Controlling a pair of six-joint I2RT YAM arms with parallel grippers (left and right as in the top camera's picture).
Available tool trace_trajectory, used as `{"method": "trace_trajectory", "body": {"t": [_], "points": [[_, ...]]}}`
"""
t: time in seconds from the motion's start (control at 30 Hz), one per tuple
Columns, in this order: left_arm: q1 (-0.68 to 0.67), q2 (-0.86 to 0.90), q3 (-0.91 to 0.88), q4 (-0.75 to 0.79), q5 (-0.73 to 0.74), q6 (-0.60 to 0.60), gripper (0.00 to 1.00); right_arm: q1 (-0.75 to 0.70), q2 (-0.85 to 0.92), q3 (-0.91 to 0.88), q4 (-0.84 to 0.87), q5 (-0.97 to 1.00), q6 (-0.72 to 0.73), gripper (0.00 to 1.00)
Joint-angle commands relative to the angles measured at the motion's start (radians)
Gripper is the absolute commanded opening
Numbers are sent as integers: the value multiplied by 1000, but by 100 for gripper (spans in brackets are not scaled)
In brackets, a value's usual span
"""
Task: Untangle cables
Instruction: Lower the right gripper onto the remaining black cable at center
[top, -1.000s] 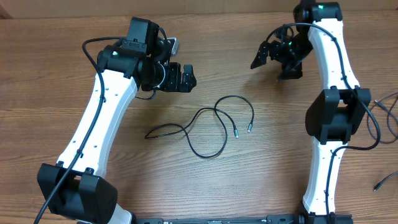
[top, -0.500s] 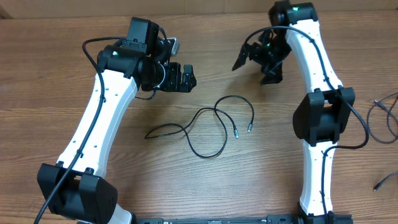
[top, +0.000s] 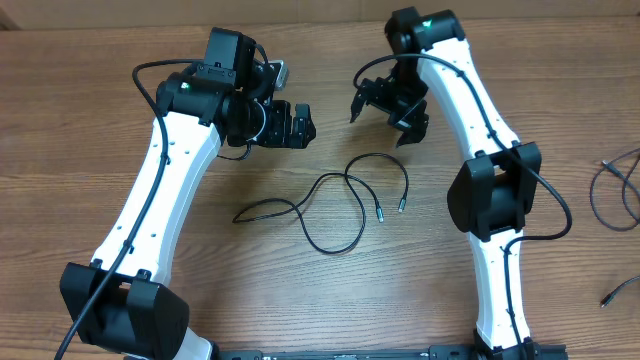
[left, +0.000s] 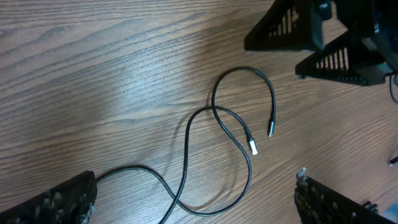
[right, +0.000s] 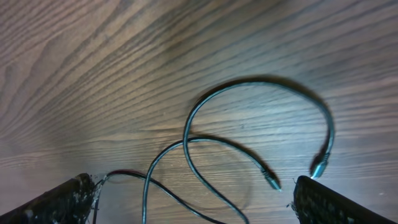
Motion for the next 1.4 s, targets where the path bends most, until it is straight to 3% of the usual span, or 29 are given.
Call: {"method": "trace_trajectory", "body": {"t": [0.0,0.27,0.57,1.03,1.37], "points": [[-3,10,14,1,-7,4,100,23,0,-1,4,25,62,100],[-3,10,14,1,-7,4,99,34,0,-28,3,25,89,100],[-3,10,14,1,-7,4,100,40,0,-232,29,17,88,100],[-3,10,14,1,-7,4,100,57,-3,-236,16,12,119,100],[-3,10,14,1,-7,4,100,113,-1,-236,89,-120,163,100]]}}
